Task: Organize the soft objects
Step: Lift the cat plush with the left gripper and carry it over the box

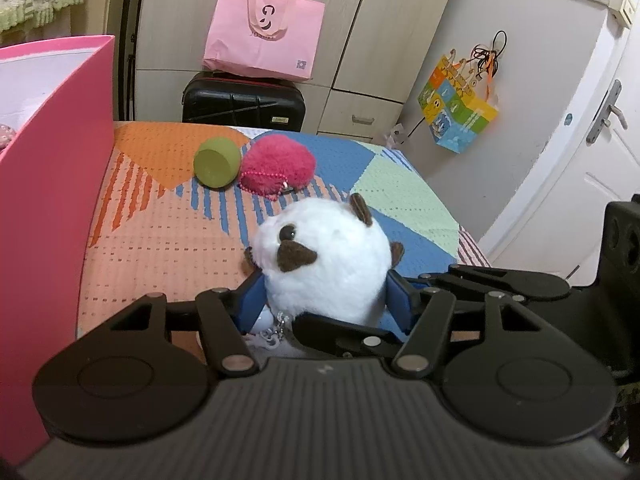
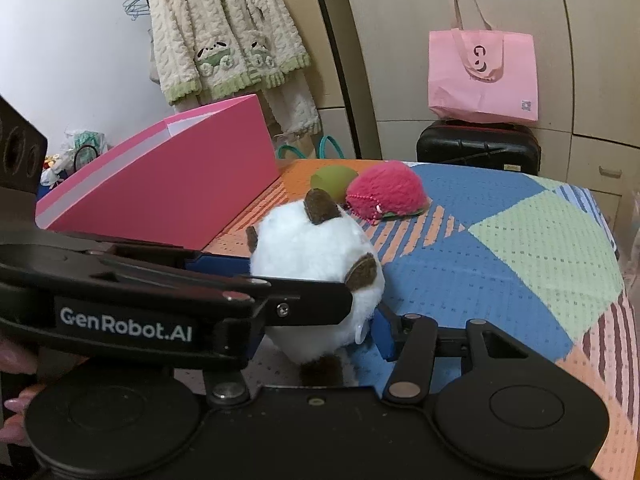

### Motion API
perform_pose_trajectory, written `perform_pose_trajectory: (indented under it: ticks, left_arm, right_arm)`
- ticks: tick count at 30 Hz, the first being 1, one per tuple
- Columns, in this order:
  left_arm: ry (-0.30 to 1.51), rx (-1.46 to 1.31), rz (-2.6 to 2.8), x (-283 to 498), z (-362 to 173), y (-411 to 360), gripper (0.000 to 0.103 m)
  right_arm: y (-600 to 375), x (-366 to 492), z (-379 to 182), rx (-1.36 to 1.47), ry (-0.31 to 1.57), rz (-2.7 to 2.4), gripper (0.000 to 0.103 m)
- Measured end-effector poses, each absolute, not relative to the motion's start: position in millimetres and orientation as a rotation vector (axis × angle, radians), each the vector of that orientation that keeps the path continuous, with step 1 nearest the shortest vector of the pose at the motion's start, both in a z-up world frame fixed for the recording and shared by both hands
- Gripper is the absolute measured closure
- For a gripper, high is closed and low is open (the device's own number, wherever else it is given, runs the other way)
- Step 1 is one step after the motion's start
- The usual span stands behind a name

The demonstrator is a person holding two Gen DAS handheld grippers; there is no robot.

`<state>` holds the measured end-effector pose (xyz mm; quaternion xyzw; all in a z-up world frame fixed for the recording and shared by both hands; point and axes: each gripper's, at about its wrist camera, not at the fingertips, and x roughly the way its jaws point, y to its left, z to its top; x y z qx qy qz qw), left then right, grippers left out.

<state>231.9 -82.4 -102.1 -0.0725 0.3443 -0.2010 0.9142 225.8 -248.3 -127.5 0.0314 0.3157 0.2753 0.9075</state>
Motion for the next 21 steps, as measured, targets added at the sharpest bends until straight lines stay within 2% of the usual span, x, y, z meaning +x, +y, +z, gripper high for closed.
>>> perform_pose_trajectory:
  ticks: [21]
  left_arm:
    - [0.692,-0.111,-0.415,172,-79,-81,0.042]
  right_arm:
    - [-238,161,-109,0.014,0.591,0.538,0.044]
